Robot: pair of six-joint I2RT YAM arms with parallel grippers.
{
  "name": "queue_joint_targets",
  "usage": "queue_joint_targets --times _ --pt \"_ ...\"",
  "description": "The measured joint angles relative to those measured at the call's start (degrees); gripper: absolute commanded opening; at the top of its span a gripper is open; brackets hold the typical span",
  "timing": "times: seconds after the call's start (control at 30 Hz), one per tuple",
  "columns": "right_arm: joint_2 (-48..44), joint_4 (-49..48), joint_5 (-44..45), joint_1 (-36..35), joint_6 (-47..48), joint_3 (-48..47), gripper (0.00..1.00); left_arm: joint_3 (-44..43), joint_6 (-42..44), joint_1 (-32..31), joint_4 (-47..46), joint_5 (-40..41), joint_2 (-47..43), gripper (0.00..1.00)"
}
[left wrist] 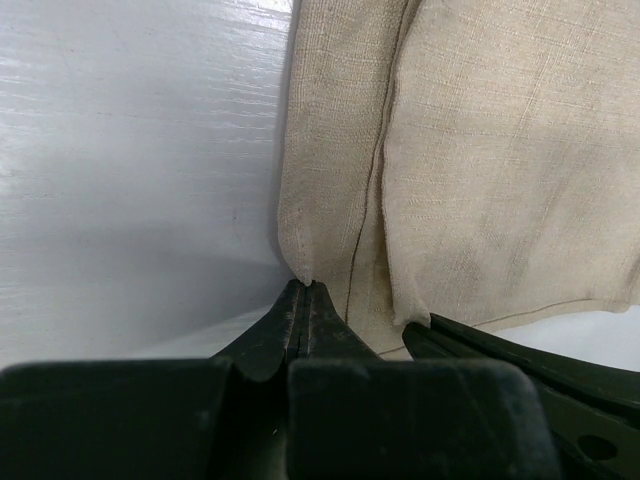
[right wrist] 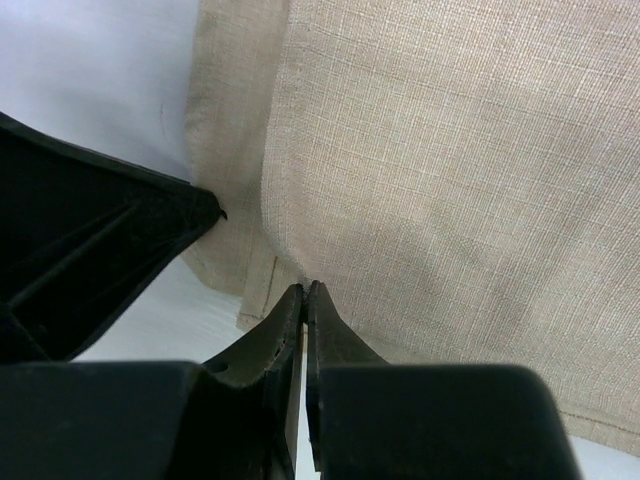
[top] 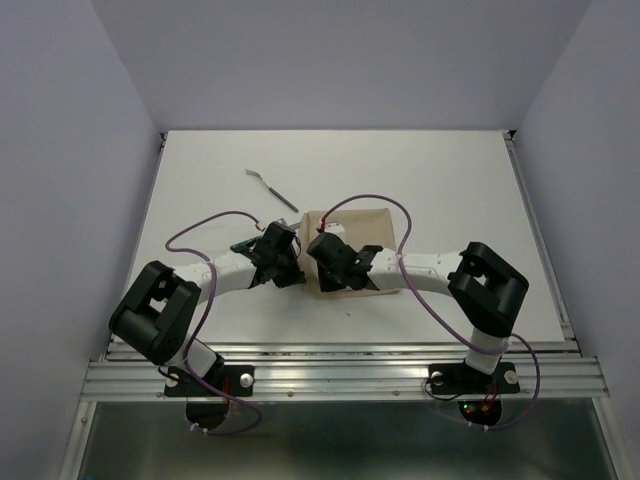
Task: Fold the napkin into a case and place the utensils inside
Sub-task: Fold the lower triangle-folded napkin at the center of the board.
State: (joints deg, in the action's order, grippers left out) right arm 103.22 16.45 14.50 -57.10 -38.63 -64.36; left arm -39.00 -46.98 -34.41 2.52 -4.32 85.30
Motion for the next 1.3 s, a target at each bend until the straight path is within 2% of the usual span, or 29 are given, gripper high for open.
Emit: queue_joint_targets --times 0.23,0.33,0.5,0.67,0.8,1.0,1.3 --pt "-0.5 0.0 -1.0 -0.2 0.0 0.8 0.03 0.0 0.0 0.0 0.0 0.0 0.0 0.0" --pt "-0.6 0.0 -1.4 -0.9 0.0 0.8 0.08 0.0 0.0 0.0 0.0 0.0 0.0 0.0" --pt "-0.6 0.0 -2.5 -1.7 -0.3 0.8 0.32 0.0 0.0 0.0 0.0 -0.1 0.0 0.0" --pt "-0.6 -0.1 -3.0 -1.8 -0.9 0.8 0.39 0.0 0.0 0.0 0.0 -0.1 0.0 0.0" --pt "-1.3 0.1 -2.9 -1.8 -1.1 1.0 0.42 0.2 0.0 0.0 0.0 -0.2 0.0 0.0" --pt "-4.5 0.2 -1.0 -1.8 -1.0 1.0 0.42 0.6 0.0 0.0 0.0 -0.2 -0.9 0.0" --pt "-4.6 0.7 -0.8 -1.8 -1.1 1.0 0.42 1.5 0.0 0.0 -0.2 -0.2 -2.7 0.0"
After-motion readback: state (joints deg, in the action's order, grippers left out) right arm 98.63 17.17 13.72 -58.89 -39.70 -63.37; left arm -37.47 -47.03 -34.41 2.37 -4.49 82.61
